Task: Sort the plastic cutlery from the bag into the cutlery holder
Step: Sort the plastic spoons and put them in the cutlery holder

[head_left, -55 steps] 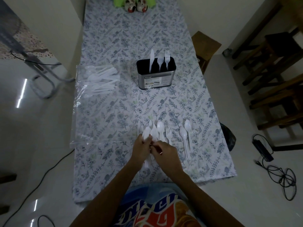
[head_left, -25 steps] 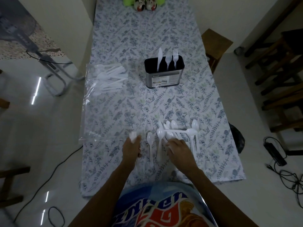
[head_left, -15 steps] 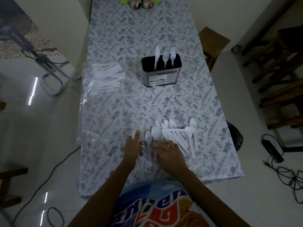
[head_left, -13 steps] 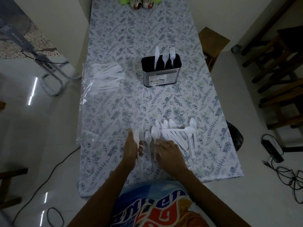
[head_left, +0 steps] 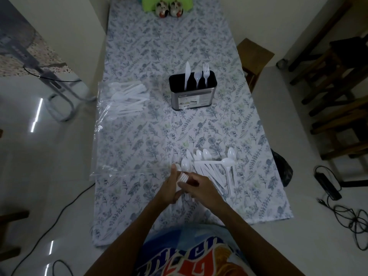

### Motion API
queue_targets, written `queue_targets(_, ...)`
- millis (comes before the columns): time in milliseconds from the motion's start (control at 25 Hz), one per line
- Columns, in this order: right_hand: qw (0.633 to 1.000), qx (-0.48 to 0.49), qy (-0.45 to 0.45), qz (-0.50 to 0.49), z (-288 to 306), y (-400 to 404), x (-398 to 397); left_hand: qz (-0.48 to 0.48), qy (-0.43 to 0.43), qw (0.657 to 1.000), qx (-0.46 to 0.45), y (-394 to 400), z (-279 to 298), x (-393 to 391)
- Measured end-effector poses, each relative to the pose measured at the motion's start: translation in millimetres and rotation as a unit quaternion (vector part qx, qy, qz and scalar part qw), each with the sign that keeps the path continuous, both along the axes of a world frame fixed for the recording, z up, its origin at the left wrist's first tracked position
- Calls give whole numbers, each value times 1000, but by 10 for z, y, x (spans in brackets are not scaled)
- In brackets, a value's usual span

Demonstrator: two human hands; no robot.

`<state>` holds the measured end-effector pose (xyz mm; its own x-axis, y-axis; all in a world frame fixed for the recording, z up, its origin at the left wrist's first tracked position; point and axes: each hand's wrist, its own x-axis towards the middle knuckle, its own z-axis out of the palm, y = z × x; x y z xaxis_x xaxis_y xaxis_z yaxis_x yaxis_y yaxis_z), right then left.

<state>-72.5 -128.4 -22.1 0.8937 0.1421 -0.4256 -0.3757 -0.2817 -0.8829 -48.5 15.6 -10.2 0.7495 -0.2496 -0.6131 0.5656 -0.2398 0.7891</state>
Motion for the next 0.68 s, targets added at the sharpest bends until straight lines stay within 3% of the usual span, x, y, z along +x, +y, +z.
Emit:
queue_targets(240,995,-20,23,94,173,-212,283,-66,3,998,-4,-58,-50,55)
queue_targets(400,969,-88,44,227,492,-565,945,-163,-83,983,-8,-107,166,372)
queue_targets(520,937,-181,-54,295,1145,-849,1787,-236,-195,951,39,-238,693,1201)
queue_targets(680,890,-288,-307,177,2042,-1160,2891,-145,-405,894,123,-605,1485,2557)
